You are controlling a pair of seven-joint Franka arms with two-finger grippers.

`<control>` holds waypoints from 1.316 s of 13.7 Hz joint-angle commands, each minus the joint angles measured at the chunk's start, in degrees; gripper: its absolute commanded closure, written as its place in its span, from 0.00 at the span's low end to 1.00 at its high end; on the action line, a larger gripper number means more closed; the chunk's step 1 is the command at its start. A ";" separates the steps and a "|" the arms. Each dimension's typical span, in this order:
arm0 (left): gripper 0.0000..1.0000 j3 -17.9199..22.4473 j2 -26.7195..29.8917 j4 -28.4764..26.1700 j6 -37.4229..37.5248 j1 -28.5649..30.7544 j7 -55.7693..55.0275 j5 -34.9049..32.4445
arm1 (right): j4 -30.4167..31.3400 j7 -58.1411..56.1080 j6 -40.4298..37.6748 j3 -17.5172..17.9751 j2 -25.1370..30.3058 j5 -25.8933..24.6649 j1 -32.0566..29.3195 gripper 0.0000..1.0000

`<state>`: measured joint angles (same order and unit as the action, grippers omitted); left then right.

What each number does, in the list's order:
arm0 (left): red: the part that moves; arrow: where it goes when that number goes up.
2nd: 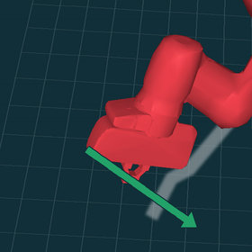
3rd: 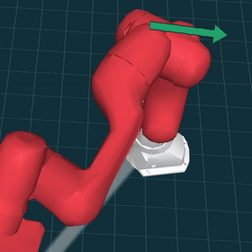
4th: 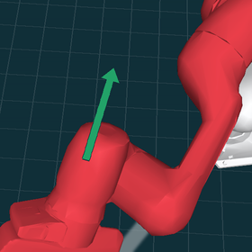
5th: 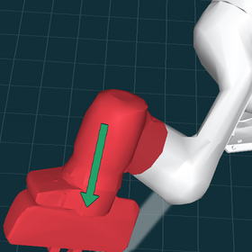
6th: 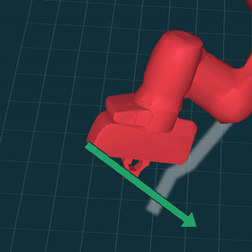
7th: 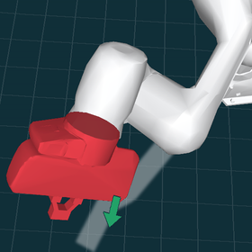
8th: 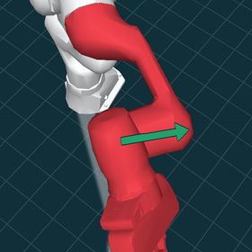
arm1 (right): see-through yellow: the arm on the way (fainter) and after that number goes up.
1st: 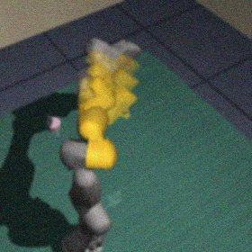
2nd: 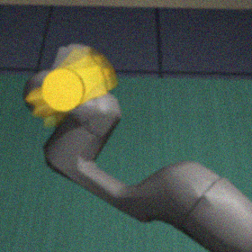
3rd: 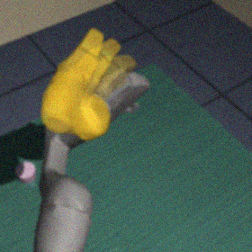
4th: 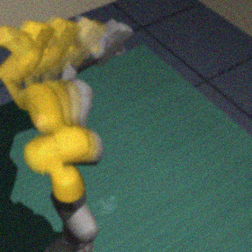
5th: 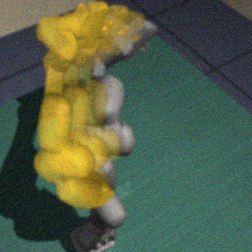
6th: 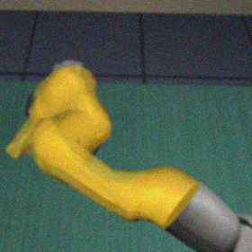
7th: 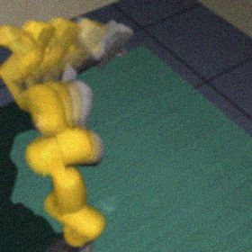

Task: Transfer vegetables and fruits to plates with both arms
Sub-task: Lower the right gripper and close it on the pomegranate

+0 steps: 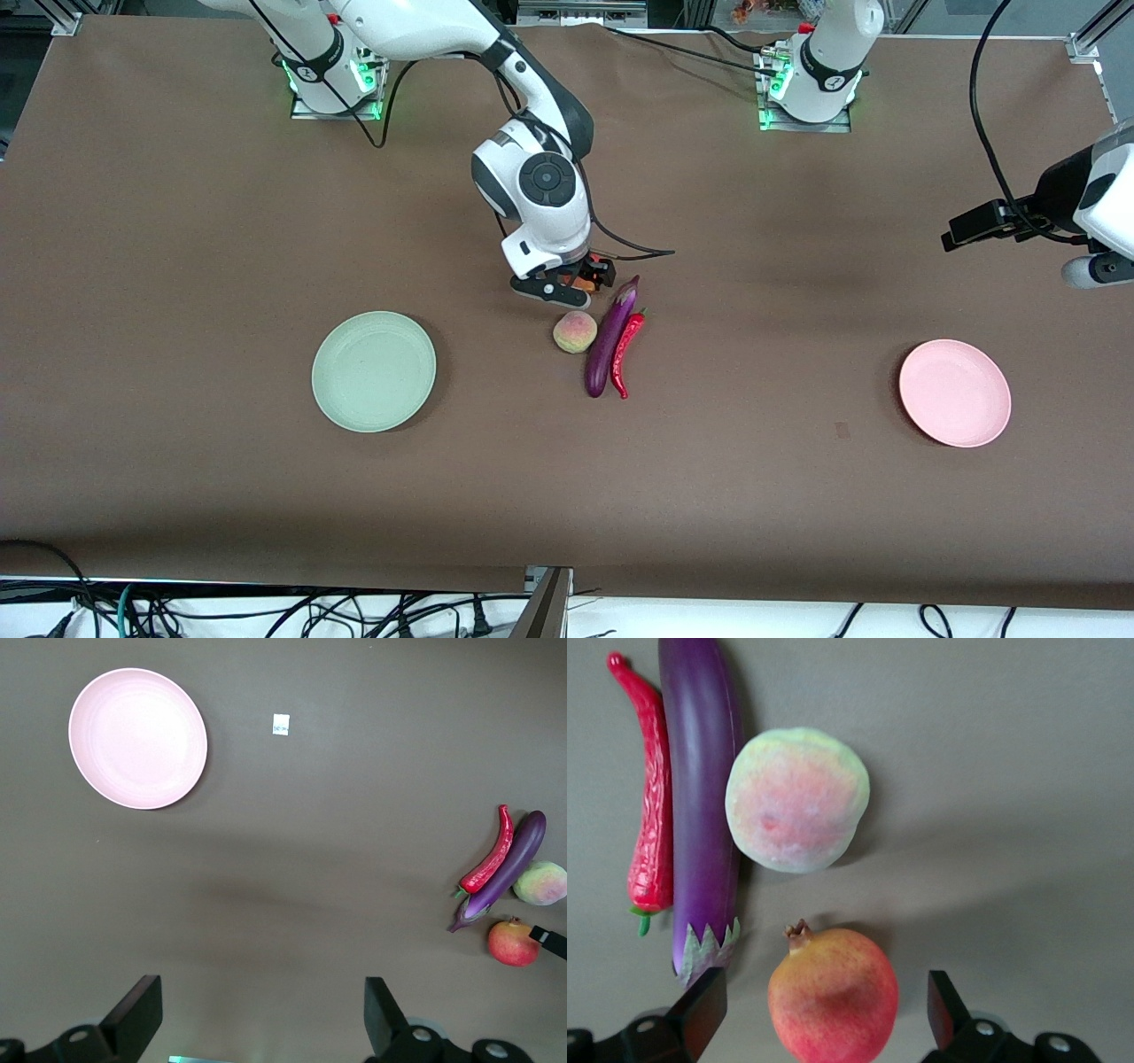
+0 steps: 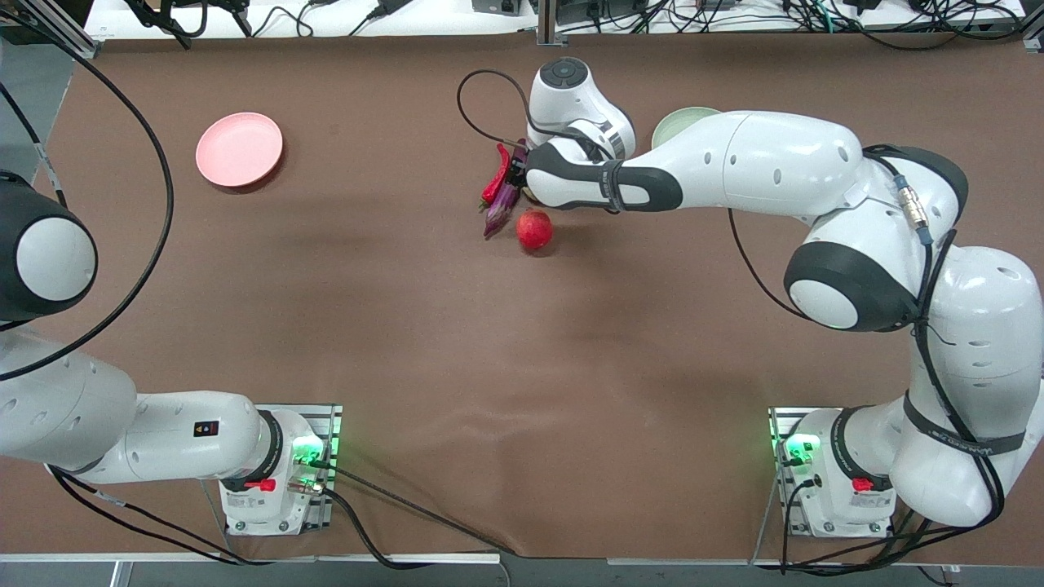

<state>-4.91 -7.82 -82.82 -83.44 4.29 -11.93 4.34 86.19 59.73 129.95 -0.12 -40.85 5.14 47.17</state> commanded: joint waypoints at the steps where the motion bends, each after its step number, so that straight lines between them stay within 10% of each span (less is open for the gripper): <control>1: 0.00 -0.19 0.00 1.17 0.39 -0.07 -0.20 -0.39 | -0.68 0.83 0.83 -0.67 -1.07 -0.13 1.34 0.00; 18: 0.00 -0.02 0.00 1.08 0.39 0.01 -0.20 -0.39 | -0.15 0.83 4.61 -0.93 -4.33 -2.94 3.10 0.00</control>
<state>-4.91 -7.82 -82.81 -83.44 4.28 -11.93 4.34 86.20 59.75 133.72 -0.34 -44.56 3.17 49.42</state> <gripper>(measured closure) 0.000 0.000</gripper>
